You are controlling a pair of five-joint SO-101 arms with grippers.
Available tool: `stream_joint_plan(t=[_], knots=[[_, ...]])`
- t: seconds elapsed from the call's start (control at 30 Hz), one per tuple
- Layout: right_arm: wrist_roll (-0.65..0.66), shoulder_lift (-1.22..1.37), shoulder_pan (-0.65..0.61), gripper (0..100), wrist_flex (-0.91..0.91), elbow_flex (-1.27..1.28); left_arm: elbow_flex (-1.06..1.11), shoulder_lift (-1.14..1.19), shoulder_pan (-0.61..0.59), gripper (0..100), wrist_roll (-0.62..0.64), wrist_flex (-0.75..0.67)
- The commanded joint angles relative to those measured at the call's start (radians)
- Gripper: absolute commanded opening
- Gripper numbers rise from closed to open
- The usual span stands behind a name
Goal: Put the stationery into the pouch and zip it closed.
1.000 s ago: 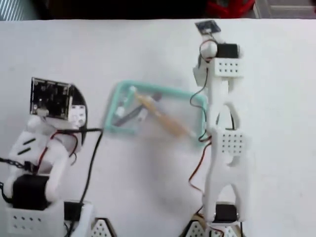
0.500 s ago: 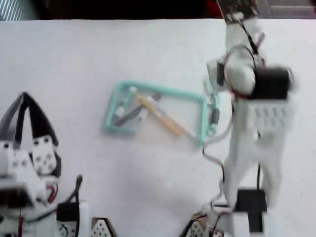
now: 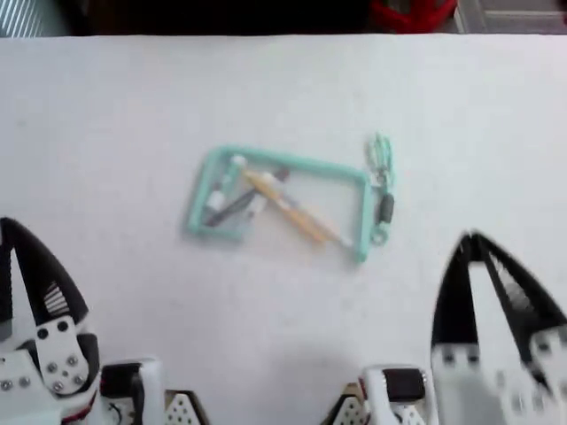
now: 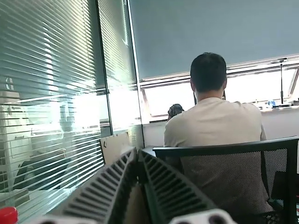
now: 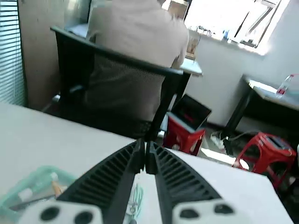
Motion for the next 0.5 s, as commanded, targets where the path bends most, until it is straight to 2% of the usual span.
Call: stream_joint_plan(t=[0.0,0.47], knots=[[0.0,-0.099,0.012,1.8,-0.025,0.008,-0.046,-0.001,-0.012,2,0.003,-0.026],[0.0,-0.503,0.035,1.8,-0.065,0.034,-0.018,-0.001,-0.005,2,0.017,-0.018]])
